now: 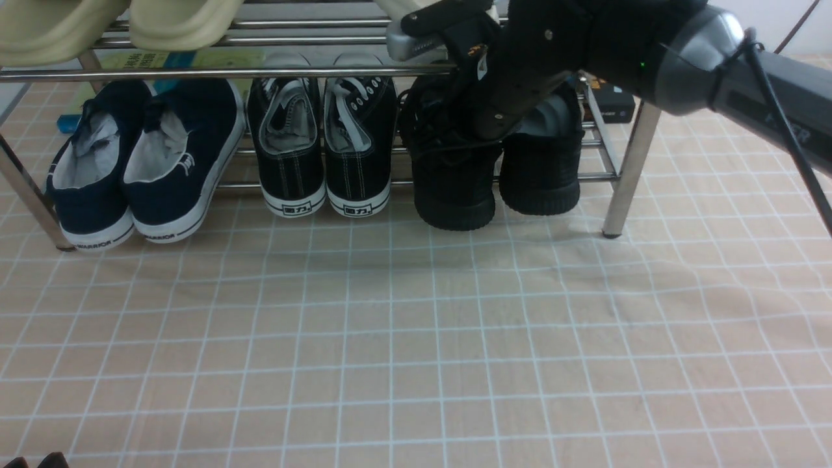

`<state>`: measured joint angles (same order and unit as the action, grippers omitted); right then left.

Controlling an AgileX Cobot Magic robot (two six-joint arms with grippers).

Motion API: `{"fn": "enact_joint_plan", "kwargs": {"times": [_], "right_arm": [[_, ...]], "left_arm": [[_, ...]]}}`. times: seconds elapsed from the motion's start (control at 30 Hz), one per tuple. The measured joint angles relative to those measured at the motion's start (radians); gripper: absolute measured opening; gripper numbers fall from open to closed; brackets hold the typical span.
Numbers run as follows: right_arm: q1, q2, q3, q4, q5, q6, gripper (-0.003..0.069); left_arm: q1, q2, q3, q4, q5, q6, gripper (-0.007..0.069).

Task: Take the shoes off the shelf from the light coffee tablecloth by hand.

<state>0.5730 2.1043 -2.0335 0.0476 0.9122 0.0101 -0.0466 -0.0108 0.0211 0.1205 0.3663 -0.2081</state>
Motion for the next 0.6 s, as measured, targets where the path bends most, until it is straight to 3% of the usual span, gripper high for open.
{"fn": "enact_joint_plan", "kwargs": {"times": [0.17, 0.4, 0.6], "right_arm": [[0.000, -0.012, -0.078, 0.042, 0.092, 0.014, 0.0387], [0.000, 0.003, -0.087, 0.061, 0.039, 0.020, 0.0463], [0.000, 0.082, -0.087, 0.050, -0.023, 0.022, 0.0470]], "left_arm": [[0.000, 0.000, 0.000, 0.002, 0.000, 0.000, 0.0242], [0.000, 0.000, 0.000, 0.004, 0.000, 0.000, 0.0242], [0.000, 0.000, 0.000, 0.005, 0.000, 0.000, 0.0242]]}}
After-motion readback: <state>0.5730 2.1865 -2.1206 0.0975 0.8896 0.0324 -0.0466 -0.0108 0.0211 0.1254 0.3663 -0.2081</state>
